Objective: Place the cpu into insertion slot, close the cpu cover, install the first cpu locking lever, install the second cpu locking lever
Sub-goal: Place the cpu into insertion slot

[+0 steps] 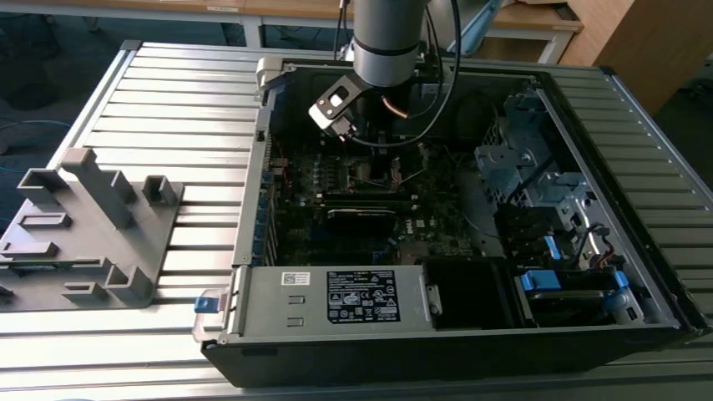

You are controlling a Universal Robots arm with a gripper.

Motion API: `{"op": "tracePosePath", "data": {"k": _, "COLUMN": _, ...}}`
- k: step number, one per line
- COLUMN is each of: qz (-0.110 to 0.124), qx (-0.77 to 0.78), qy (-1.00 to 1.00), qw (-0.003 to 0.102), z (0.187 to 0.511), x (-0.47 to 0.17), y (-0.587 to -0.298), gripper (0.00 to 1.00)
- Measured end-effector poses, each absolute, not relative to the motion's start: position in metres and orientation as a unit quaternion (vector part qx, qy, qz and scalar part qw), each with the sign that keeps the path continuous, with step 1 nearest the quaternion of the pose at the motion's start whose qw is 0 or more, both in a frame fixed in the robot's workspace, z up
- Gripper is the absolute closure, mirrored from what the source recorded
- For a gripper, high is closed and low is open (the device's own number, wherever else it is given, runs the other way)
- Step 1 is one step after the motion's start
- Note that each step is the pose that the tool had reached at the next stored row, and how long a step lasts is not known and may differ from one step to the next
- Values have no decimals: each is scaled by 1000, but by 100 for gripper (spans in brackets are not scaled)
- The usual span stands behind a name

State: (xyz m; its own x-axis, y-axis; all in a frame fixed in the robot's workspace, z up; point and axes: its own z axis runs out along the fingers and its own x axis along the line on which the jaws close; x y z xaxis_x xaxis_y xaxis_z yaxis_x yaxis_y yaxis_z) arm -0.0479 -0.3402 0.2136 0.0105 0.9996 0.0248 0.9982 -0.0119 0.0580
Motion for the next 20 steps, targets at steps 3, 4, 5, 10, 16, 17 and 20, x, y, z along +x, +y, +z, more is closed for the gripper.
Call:
{"op": "tracePosePath", "data": {"k": 3, "qz": 29, "qx": 711, "qy": 703, "qw": 12, "z": 214, "x": -48, "y": -340, "gripper": 53}}
{"op": "tracePosePath", "data": {"k": 4, "qz": 29, "qx": 711, "qy": 703, "qw": 12, "z": 214, "x": -48, "y": -340, "gripper": 59}}
{"op": "tracePosePath", "data": {"k": 5, "qz": 29, "qx": 711, "qy": 703, "qw": 12, "z": 214, "x": -48, "y": -340, "gripper": 59}}
{"op": "tracePosePath", "data": {"k": 10, "qz": 29, "qx": 711, "qy": 703, "qw": 12, "z": 214, "x": -48, "y": -340, "gripper": 82}}
{"op": "tracePosePath", "data": {"k": 16, "qz": 29, "qx": 711, "qy": 703, "qw": 12, "z": 215, "x": -48, "y": -340, "gripper": 89}}
{"op": "tracePosePath", "data": {"k": 17, "qz": 29, "qx": 711, "qy": 703, "qw": 12, "z": 215, "x": -48, "y": -340, "gripper": 89}}
{"op": "tracePosePath", "data": {"k": 20, "qz": 26, "qx": 711, "qy": 703, "qw": 9, "z": 215, "x": -48, "y": -340, "gripper": 89}}
